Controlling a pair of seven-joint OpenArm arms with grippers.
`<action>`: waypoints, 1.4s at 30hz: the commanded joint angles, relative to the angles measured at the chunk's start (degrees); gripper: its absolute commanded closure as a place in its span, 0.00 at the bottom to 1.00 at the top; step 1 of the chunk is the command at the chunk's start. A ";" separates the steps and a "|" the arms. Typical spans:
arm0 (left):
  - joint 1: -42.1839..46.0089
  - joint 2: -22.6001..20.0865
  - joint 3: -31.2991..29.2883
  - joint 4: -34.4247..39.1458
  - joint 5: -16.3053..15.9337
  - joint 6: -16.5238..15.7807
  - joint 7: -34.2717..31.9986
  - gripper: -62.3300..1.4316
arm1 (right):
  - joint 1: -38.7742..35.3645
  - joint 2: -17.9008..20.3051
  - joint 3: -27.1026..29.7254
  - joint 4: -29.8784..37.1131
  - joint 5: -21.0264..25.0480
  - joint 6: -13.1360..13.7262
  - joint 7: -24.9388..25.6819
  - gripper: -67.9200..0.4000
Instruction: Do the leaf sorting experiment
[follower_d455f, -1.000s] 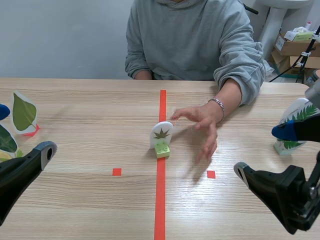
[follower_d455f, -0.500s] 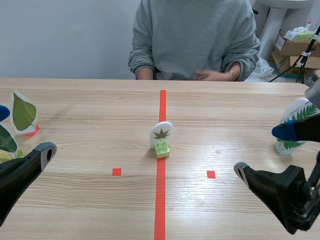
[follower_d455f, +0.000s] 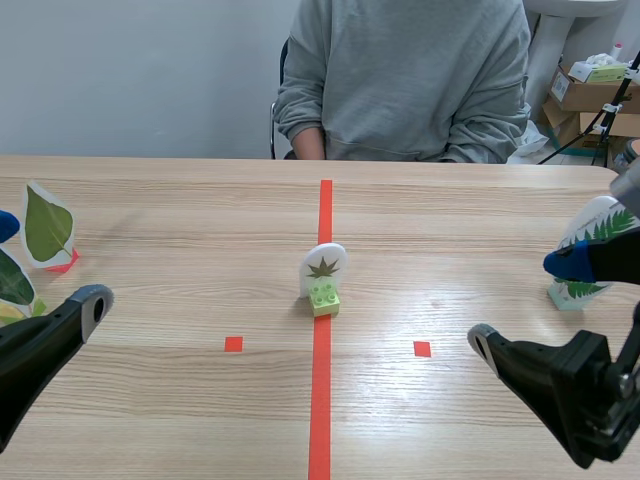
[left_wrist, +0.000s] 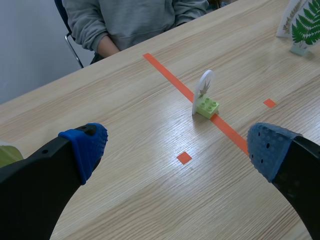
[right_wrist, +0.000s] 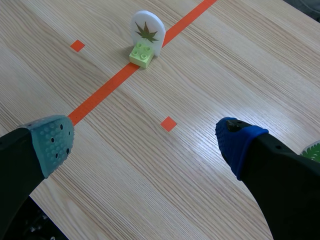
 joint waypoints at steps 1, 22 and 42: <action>-0.17 0.02 -0.13 0.07 -0.39 -0.09 -0.96 0.04 | 0.52 0.00 0.35 -0.04 0.44 0.44 0.48 0.15; -0.37 0.02 -0.13 0.07 -0.37 -0.09 -0.96 0.04 | 0.52 0.00 0.37 -0.04 0.44 0.44 0.48 0.15; -3.17 0.02 0.02 0.07 -0.37 -0.09 2.80 0.04 | 0.52 -0.02 0.37 -0.04 0.44 0.44 0.46 0.15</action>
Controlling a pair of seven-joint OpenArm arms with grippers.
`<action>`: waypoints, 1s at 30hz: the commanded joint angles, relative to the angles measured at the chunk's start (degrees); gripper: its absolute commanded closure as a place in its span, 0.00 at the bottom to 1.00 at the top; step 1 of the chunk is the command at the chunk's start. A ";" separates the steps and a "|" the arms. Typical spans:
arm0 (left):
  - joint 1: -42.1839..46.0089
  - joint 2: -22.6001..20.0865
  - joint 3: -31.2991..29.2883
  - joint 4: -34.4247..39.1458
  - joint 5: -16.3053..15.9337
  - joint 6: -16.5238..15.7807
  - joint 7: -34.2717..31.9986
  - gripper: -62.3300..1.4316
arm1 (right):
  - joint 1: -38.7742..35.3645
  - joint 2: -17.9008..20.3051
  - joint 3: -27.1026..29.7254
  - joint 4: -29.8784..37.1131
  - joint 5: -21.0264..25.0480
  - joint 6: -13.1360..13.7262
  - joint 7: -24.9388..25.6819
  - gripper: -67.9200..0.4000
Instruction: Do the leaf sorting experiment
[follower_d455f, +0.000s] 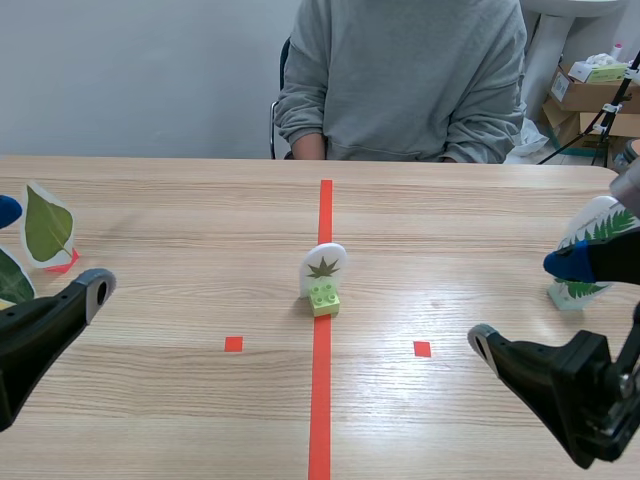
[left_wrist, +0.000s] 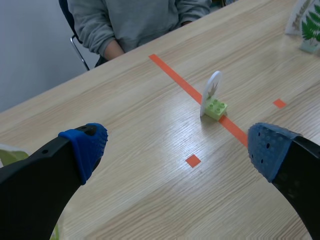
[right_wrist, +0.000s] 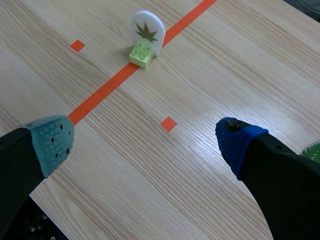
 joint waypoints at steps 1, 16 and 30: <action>0.15 0.02 0.02 0.07 -0.39 0.07 0.55 0.04 | 0.52 -0.02 0.37 -0.04 0.44 0.44 0.46 0.15; -19.67 -2.58 14.16 -23.82 9.01 -2.93 1.09 0.04 | 0.52 -0.02 0.37 -0.04 0.42 0.44 0.44 0.15; -52.19 1.55 37.83 -56.87 15.96 -0.92 -4.76 0.04 | 0.52 -0.02 0.37 -0.04 0.42 0.44 0.46 0.15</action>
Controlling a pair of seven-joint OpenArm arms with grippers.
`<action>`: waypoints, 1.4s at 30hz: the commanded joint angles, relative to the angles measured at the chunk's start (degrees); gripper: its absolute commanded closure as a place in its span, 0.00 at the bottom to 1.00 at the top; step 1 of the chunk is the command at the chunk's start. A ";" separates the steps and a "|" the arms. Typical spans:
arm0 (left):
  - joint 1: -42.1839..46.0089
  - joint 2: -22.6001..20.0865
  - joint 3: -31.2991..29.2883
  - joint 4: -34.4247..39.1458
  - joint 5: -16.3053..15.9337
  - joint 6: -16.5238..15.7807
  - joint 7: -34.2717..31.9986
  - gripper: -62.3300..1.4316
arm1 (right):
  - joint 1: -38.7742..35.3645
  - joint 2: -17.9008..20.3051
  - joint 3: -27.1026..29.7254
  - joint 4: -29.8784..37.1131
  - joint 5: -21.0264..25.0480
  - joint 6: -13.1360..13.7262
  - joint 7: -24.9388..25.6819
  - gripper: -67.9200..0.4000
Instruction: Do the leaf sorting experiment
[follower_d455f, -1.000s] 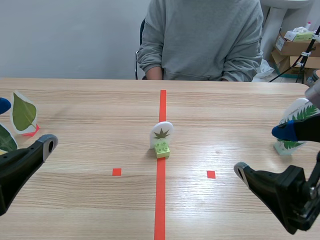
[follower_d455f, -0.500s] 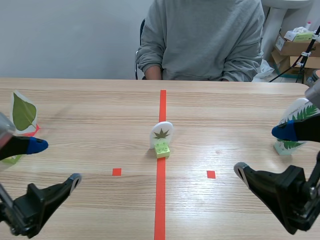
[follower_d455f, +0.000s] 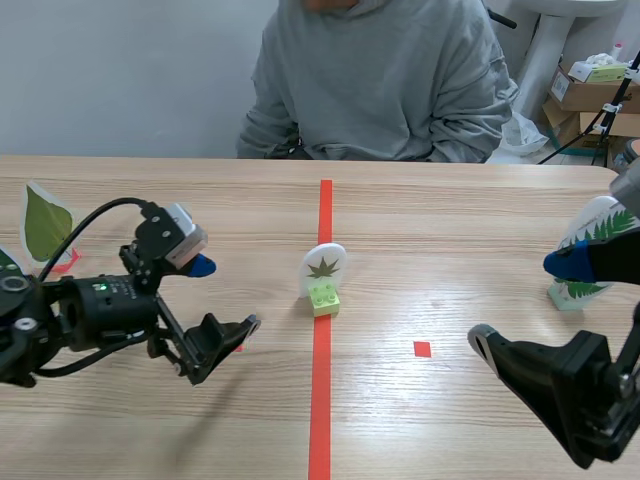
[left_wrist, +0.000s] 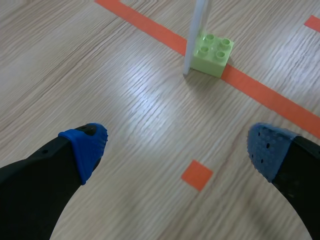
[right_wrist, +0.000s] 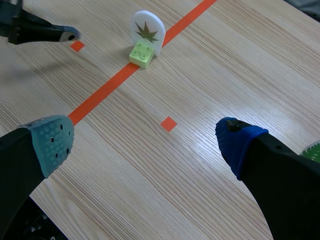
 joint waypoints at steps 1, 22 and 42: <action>-1.31 2.03 0.46 0.13 -0.57 1.53 -0.79 0.04 | 0.52 -0.02 0.37 -0.04 0.42 0.44 0.46 0.15; -14.91 15.91 6.32 -20.48 6.67 11.06 -3.85 0.08 | 0.52 -0.02 0.37 -0.04 0.42 0.44 0.46 0.15; -14.88 18.01 6.32 -20.48 6.47 11.06 -5.31 0.71 | 0.52 -0.02 0.37 -0.04 0.42 0.44 0.48 0.15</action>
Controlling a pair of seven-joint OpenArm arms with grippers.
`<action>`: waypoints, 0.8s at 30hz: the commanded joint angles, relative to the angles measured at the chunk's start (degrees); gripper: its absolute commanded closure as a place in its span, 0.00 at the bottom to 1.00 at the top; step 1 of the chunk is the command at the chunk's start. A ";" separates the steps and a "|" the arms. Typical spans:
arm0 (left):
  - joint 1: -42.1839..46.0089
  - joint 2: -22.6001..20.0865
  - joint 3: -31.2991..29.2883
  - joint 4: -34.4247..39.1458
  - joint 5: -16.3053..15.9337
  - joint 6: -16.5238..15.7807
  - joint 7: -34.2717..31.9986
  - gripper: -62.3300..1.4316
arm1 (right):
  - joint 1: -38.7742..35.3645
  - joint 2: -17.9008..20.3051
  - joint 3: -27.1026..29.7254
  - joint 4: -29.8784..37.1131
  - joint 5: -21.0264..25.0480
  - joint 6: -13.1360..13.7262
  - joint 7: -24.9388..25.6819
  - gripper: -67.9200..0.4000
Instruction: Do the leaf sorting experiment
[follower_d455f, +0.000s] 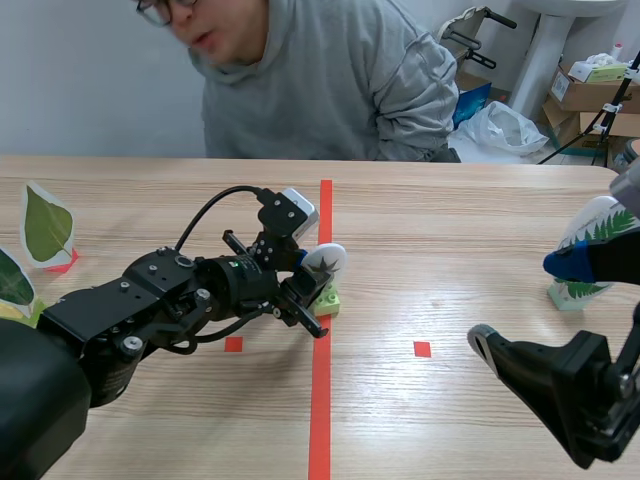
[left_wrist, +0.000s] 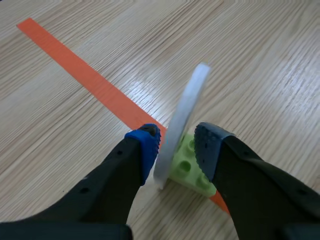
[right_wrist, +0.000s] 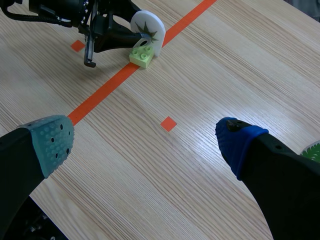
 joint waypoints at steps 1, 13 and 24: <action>-0.68 0.74 -0.39 1.25 -0.74 -0.04 -0.85 0.73 | 0.52 0.00 0.37 -0.04 0.42 0.44 0.46 0.15; -0.68 0.57 -0.39 1.25 -0.76 -0.09 -0.81 0.86 | 0.52 0.00 0.37 -0.04 0.42 0.44 0.46 0.15; 4.13 -2.78 -3.67 6.86 -8.81 -0.59 -0.42 0.86 | 0.52 0.00 0.37 -0.04 0.42 0.44 0.46 0.15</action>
